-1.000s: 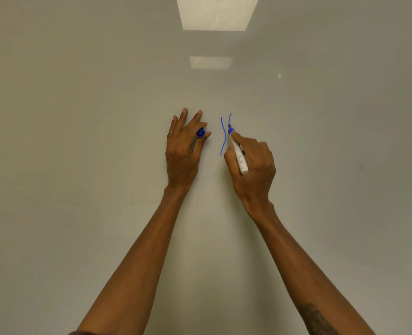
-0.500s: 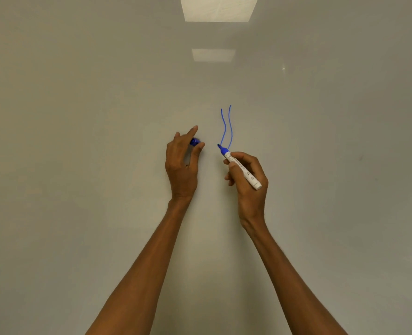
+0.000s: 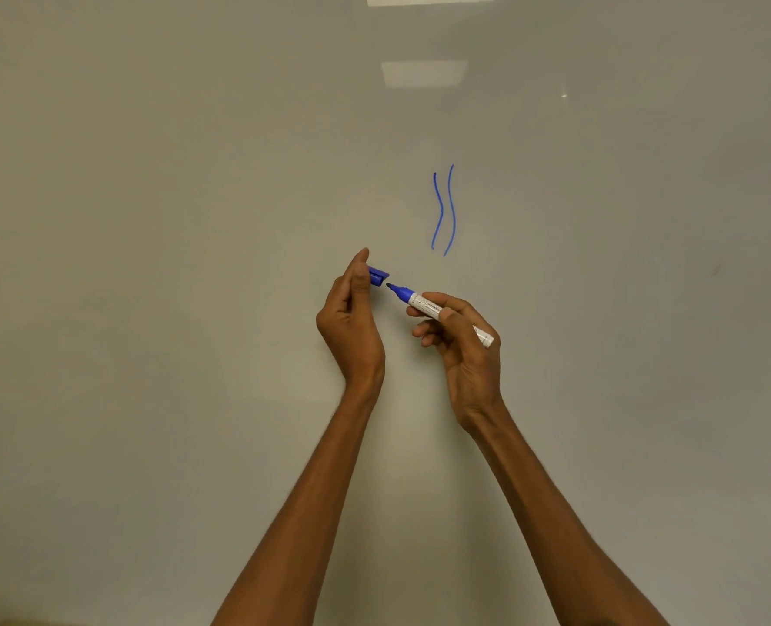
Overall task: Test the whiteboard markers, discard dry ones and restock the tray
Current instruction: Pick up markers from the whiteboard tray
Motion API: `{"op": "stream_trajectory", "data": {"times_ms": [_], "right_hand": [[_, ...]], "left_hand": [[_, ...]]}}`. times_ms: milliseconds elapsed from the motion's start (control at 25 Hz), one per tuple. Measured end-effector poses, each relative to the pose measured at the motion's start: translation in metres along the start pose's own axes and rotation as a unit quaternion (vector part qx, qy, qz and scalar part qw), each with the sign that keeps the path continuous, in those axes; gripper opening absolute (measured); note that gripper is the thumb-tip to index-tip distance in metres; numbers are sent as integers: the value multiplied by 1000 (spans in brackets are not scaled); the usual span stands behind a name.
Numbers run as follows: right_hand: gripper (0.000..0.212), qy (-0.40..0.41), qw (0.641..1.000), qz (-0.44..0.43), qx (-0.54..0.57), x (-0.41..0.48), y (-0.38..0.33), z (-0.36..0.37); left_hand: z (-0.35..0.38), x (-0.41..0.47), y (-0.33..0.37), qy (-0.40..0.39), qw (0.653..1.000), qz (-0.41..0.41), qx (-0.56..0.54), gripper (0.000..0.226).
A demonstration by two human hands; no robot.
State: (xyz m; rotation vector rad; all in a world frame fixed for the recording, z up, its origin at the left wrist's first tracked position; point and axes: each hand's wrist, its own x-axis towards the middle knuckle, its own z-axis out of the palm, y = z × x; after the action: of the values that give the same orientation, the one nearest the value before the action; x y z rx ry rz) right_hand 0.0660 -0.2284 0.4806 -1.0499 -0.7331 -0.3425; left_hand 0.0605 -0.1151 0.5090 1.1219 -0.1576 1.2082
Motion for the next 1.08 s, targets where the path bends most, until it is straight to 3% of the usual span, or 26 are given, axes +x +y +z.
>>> {"op": "stream_trajectory", "data": {"times_ms": [560, 880, 1080], "right_hand": [[31, -4, 1000, 17, -7, -3, 8, -19], [23, -47, 997, 42, 46, -13, 0, -23], [36, -59, 992, 66, 96, -25, -4, -20]], "left_hand": [[4, -22, -5, 13, 999, 11, 45, 27], [2, -44, -2, 17, 997, 16, 77, 30], [-6, -49, 6, 6, 998, -1, 62, 26]]}}
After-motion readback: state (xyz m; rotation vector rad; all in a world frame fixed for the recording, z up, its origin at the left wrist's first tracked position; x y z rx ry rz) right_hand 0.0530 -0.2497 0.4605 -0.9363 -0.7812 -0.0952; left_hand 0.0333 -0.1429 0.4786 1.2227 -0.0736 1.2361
